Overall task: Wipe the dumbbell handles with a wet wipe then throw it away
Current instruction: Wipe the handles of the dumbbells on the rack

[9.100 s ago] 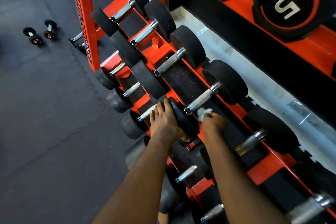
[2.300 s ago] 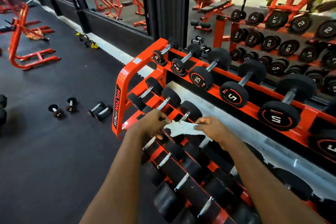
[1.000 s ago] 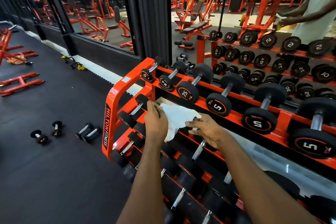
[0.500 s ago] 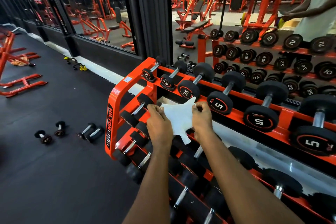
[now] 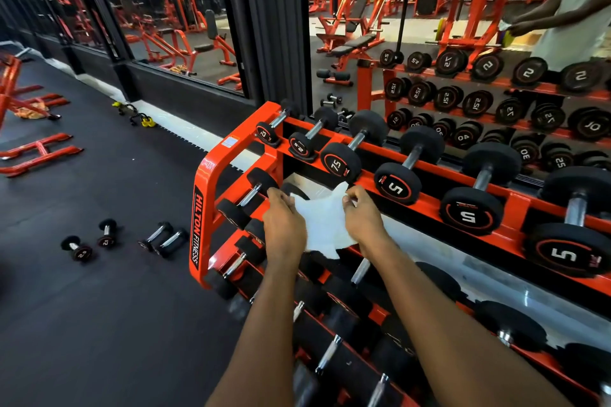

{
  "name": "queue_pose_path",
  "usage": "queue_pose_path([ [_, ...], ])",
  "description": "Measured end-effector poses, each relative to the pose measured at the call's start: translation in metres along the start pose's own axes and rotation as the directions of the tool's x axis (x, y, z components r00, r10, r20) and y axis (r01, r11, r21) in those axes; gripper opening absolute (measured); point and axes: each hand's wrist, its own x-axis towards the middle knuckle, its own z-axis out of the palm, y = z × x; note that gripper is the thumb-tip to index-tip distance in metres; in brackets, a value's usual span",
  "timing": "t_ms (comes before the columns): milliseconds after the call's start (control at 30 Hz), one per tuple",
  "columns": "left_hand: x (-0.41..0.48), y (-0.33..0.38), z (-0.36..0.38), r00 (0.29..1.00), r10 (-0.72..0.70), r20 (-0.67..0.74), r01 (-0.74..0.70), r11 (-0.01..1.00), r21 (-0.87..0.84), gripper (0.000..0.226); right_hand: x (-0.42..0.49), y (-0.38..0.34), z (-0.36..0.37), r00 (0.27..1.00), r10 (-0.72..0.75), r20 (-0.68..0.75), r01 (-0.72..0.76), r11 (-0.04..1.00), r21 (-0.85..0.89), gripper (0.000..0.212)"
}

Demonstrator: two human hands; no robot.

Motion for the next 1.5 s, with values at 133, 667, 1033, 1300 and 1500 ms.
queue_pose_path([
  [133,0.01,0.002,-0.008,0.962,-0.221,0.161,0.192,0.965,0.178,0.018,0.002,0.003,-0.005,0.998,-0.013,0.068,0.026,0.982,-0.187,0.007],
  [667,0.019,-0.002,-0.047,0.917,0.041,0.397,-0.072,0.995,0.064,0.019,0.005,0.007,-0.044,0.87,0.029,0.492,-0.123,0.98,0.16,0.025],
  [1033,0.0,0.007,-0.006,0.986,0.133,-0.1,-0.134,0.991,-0.006,0.02,0.004,-0.001,-0.007,0.998,0.044,0.042,-0.056,0.933,0.355,0.019],
  [1300,0.0,0.015,-0.006,0.975,0.194,-0.11,-0.198,0.98,-0.028,0.01,0.007,0.006,-0.011,0.985,-0.163,-0.047,0.166,0.984,0.065,0.018],
  [1500,0.015,0.0,-0.025,0.98,0.138,0.141,-0.141,0.99,0.014,0.014,0.018,0.012,-0.029,0.991,-0.104,0.084,0.107,0.994,-0.026,0.009],
])
